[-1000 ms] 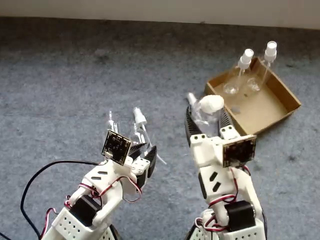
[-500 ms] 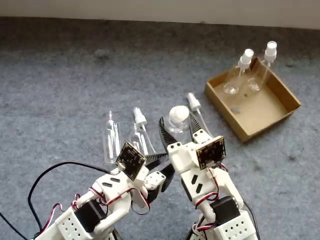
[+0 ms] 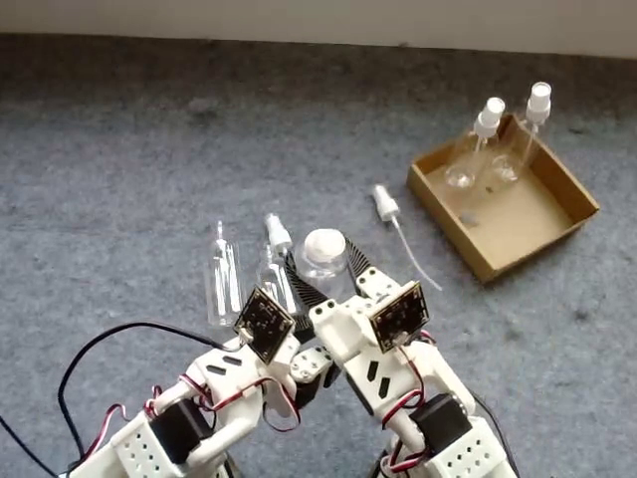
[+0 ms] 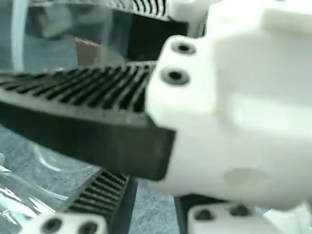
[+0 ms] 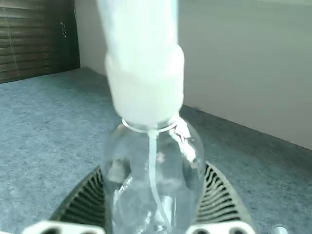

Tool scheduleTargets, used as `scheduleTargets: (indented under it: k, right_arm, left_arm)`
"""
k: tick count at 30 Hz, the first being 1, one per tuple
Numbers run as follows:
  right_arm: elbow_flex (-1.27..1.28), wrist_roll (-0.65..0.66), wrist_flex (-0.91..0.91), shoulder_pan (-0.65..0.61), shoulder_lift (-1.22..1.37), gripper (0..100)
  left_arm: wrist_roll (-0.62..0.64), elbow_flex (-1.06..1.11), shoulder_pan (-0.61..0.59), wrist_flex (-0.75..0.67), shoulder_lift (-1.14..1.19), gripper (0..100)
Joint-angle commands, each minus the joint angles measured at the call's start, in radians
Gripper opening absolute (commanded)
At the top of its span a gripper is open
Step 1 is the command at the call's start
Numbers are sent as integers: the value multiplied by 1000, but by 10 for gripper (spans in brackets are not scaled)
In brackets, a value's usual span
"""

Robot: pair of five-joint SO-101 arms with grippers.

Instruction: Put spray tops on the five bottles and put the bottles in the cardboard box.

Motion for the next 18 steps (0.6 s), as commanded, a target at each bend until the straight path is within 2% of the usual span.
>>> scheduleTargets:
  k: [1,13,18]
  right_arm:
    - [-8,-6,-22,-42,-16,34]
    - [-5,-3,-19,-36,-16,34]
    - [-15,-2,136,-35,-16,34]
  left_arm:
    - [11,18,-68,-23,-7,30]
    - [11,18,-223,-23,-5,30]
    - [11,18,-234,-21,-5,30]
